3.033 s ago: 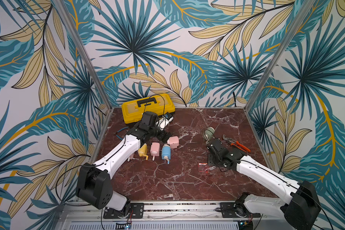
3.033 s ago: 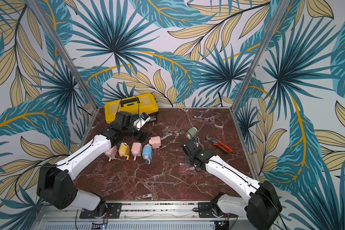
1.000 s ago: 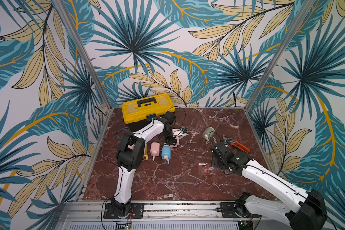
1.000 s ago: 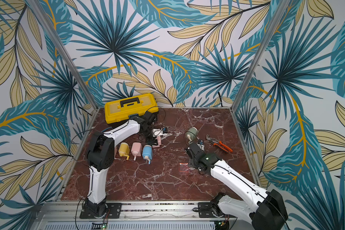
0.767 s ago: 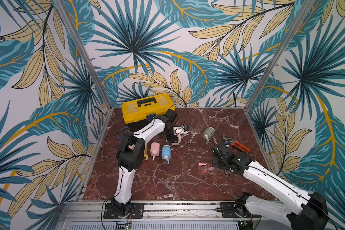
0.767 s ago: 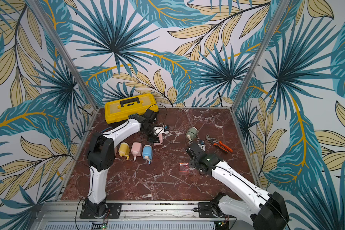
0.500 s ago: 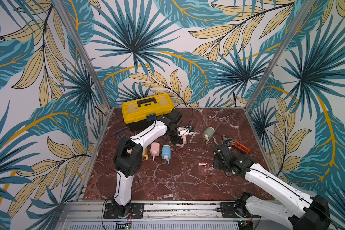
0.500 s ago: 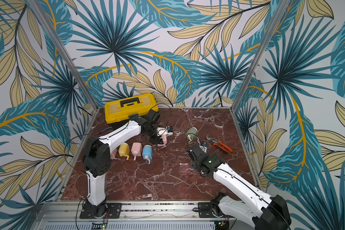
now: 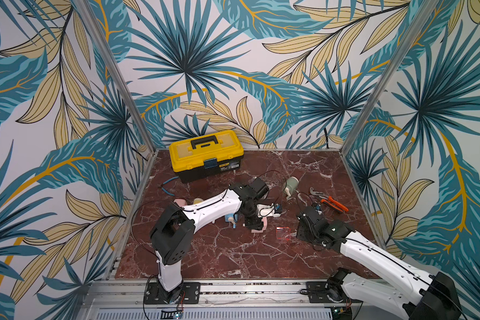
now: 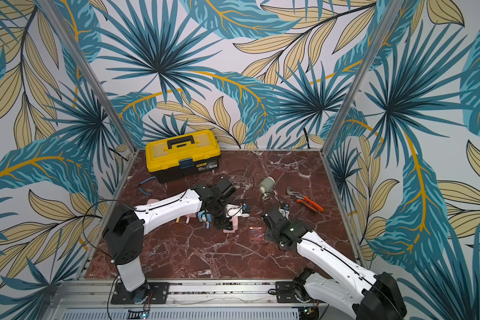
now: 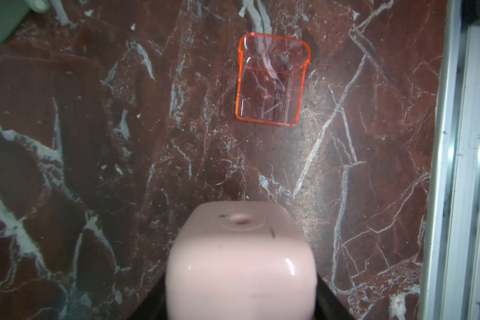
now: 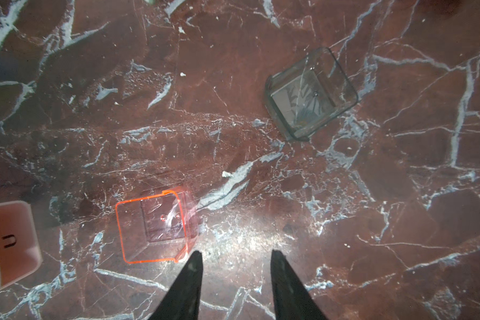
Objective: Put the tray back into the pencil sharpener
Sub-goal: Pick up the pencil sharpener from the center of the board, then place the pencil sharpener at the center of the board.
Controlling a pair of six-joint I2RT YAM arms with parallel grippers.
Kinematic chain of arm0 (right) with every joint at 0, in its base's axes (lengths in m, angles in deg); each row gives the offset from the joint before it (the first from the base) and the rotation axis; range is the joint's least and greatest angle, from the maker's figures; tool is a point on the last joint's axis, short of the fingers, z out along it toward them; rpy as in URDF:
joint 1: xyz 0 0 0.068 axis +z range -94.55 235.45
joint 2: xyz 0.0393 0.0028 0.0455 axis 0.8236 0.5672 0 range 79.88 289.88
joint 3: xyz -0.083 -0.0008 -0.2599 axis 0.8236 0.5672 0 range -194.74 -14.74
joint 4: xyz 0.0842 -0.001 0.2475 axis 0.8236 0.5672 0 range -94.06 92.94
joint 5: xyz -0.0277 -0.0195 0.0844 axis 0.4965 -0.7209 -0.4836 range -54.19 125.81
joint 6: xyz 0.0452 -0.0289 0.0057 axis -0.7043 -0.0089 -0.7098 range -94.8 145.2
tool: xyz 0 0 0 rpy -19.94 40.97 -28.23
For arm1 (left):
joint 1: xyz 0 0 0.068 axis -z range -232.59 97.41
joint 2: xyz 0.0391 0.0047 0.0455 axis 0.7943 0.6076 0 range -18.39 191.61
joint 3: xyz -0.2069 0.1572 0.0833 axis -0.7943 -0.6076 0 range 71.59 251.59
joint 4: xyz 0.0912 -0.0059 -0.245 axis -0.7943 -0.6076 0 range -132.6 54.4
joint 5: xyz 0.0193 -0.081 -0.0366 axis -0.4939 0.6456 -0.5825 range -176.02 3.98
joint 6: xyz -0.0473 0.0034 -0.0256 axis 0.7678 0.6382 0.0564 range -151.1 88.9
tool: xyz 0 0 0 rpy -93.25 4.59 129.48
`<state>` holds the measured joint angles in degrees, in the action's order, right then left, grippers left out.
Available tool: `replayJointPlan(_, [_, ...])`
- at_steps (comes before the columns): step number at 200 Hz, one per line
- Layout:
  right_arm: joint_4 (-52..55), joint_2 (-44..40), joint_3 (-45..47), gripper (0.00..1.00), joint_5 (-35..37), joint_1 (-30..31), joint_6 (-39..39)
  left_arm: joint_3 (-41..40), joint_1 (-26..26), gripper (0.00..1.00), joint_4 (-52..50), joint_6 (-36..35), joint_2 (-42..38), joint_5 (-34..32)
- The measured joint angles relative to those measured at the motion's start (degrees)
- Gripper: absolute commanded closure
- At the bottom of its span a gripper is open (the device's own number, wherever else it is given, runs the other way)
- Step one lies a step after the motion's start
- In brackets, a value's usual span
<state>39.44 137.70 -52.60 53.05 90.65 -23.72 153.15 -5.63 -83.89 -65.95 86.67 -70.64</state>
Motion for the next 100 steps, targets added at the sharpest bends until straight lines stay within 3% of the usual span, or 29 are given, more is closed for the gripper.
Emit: replayJointPlan(100, [-3.8,-1.8,4.2,0.57,-4.7,-1.0,-1.5,-8.3,3.4,0.41,13.0,3.9,0.2,-1.9])
